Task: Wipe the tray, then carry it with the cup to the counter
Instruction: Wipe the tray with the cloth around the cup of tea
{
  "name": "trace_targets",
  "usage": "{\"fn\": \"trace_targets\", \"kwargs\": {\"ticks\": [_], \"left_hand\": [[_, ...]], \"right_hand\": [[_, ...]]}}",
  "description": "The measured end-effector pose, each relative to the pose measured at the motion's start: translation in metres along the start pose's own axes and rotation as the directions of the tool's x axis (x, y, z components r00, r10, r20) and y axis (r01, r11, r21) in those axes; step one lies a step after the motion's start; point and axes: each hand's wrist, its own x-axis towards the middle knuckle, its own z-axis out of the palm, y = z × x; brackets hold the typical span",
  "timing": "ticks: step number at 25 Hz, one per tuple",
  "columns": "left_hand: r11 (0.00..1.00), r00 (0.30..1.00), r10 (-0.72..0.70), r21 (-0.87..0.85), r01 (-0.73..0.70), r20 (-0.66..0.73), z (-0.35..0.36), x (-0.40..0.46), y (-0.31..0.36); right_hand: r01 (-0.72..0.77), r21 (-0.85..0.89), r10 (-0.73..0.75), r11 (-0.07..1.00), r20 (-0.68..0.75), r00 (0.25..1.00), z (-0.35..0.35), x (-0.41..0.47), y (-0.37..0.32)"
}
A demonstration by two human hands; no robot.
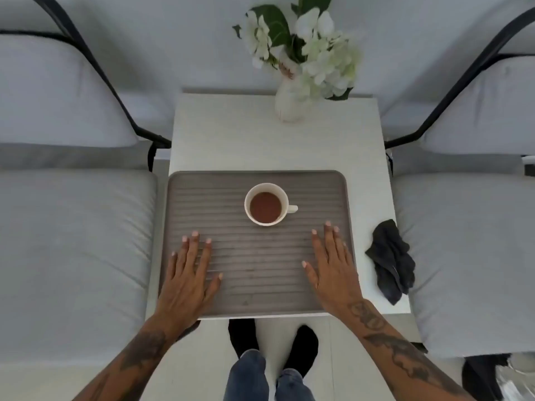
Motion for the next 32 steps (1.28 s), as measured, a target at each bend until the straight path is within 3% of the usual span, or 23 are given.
{"fn": "trace_targets", "kwargs": {"ticks": [6,15,17,19,21,22,24,27,32], "left_hand": [[0.998,0.999,0.021,0.065,-0.019,-0.027,0.026,-0.001,-0.009],[1.0,0.999,0.022,-0.005,-0.022,-0.027,0.023,-0.002,-0.008],[0.996,0.998,0.007,-0.089,-0.013,-0.067,0.021,-0.004,-0.006],[0.982,0.99,-0.027,-0.186,0.0,-0.141,0.014,-0.006,0.002],[0.966,0.971,-0.006,-0.251,-0.056,-0.239,0.006,-0.006,0.019],[0.958,0.956,0.034,-0.264,-0.114,-0.291,0.004,-0.004,0.033],[0.926,0.921,0.128,-0.29,-0.244,-0.368,0.001,0.0,0.069],[0.865,0.884,0.264,-0.312,-0.394,-0.385,0.001,0.011,0.131],[0.797,0.861,0.348,-0.366,-0.48,-0.37,-0.001,0.031,0.205]], "right_hand": [[-0.01,-0.091,0.013,0.996,0.037,0.999,0.029,-0.002,0.002],[-0.011,-0.067,0.016,0.998,0.079,0.997,0.022,-0.001,-0.002],[-0.018,0.037,0.017,0.999,0.041,0.999,0.008,-0.002,-0.002],[-0.084,0.167,0.107,0.982,-0.137,0.985,-0.015,-0.002,0.01],[-0.176,0.128,0.209,0.976,-0.342,0.916,-0.032,-0.004,0.04],[-0.245,0.091,0.261,0.965,-0.353,0.898,-0.038,-0.007,0.057],[-0.346,0.006,0.338,0.938,-0.232,0.912,-0.043,-0.015,0.087],[-0.367,-0.099,0.362,0.925,-0.07,0.93,-0.034,-0.022,0.108],[-0.383,0.01,0.381,0.924,-0.128,0.916,-0.028,-0.01,0.113]]}}
